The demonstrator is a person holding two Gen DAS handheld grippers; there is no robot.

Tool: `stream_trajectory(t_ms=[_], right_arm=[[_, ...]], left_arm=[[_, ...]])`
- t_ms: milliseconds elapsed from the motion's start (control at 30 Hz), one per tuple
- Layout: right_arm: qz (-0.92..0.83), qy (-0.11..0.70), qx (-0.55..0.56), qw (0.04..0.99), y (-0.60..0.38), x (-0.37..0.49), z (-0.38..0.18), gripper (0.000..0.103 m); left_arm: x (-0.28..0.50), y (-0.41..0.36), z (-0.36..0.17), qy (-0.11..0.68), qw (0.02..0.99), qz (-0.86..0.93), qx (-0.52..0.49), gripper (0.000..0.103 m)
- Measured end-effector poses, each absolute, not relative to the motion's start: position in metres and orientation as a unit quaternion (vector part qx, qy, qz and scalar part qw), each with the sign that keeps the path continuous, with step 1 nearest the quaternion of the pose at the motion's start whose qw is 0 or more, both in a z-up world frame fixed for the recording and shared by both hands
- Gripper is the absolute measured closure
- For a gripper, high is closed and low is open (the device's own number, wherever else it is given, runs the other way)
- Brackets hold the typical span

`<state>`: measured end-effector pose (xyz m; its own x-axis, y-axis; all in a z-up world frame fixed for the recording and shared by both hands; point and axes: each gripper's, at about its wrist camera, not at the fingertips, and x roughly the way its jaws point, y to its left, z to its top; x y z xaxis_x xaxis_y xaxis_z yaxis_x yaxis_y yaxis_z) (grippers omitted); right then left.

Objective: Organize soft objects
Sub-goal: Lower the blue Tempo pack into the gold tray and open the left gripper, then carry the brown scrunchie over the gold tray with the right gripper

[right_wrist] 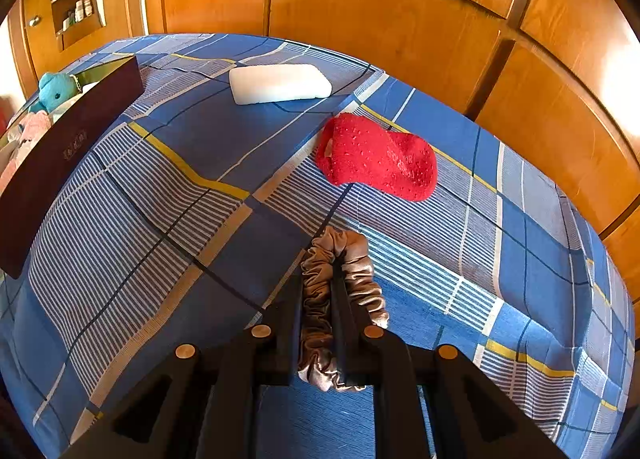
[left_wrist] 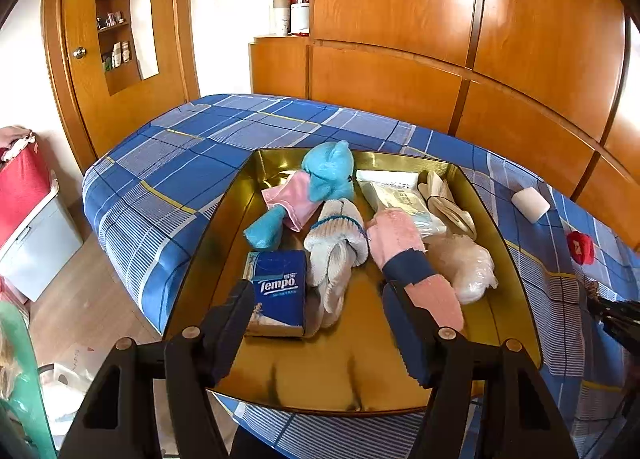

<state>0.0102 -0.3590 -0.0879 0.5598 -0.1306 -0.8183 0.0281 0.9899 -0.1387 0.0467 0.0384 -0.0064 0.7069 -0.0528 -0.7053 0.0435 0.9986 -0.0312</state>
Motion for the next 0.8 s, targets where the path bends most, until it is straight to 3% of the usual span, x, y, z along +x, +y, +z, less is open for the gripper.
stream_trajectory(t_ms=[800], right_arm=[[-0.106,0.481,-0.028,0.870,-0.355,0.019,-0.087,0.092]], left_arm=[[0.036,0.096,-0.009,0.374,0.926,0.007,-0.045,0.036]])
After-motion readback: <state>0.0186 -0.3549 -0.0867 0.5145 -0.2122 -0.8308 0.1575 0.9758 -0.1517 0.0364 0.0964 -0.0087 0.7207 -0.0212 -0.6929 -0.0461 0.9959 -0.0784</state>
